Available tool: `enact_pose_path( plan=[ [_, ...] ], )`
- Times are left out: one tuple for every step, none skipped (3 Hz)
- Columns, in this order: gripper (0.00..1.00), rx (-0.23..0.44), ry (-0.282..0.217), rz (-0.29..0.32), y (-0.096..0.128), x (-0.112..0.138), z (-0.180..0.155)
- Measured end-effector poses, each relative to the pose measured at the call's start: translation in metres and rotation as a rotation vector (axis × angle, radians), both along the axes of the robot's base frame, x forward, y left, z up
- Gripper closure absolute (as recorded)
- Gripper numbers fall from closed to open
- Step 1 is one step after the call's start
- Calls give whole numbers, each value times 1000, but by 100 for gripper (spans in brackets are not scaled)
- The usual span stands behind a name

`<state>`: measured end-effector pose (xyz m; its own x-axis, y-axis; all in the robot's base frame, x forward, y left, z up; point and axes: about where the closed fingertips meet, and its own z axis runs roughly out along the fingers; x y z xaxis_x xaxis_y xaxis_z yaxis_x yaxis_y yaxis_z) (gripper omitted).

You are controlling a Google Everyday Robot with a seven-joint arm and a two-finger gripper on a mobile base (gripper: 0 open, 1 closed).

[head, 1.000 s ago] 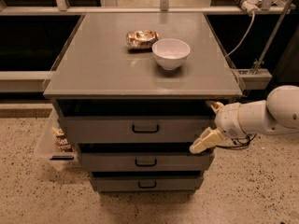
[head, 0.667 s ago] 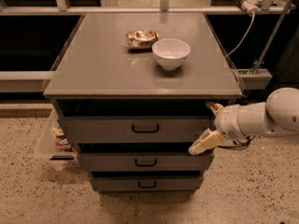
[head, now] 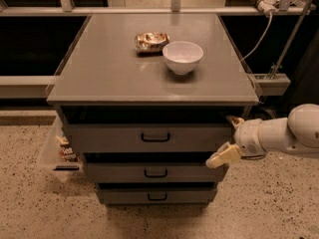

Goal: Open top drawer

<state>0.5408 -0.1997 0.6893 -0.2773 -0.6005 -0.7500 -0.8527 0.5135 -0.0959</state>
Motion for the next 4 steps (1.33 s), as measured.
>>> enact_pose_path(
  plan=[
    [0, -18, -13, -17, -12, 14, -1],
    [0, -49, -52, -8, -15, 34, 12],
    [0, -49, -52, -8, -15, 34, 12],
    [0, 3, -30, -11, -10, 28, 2]
  ],
)
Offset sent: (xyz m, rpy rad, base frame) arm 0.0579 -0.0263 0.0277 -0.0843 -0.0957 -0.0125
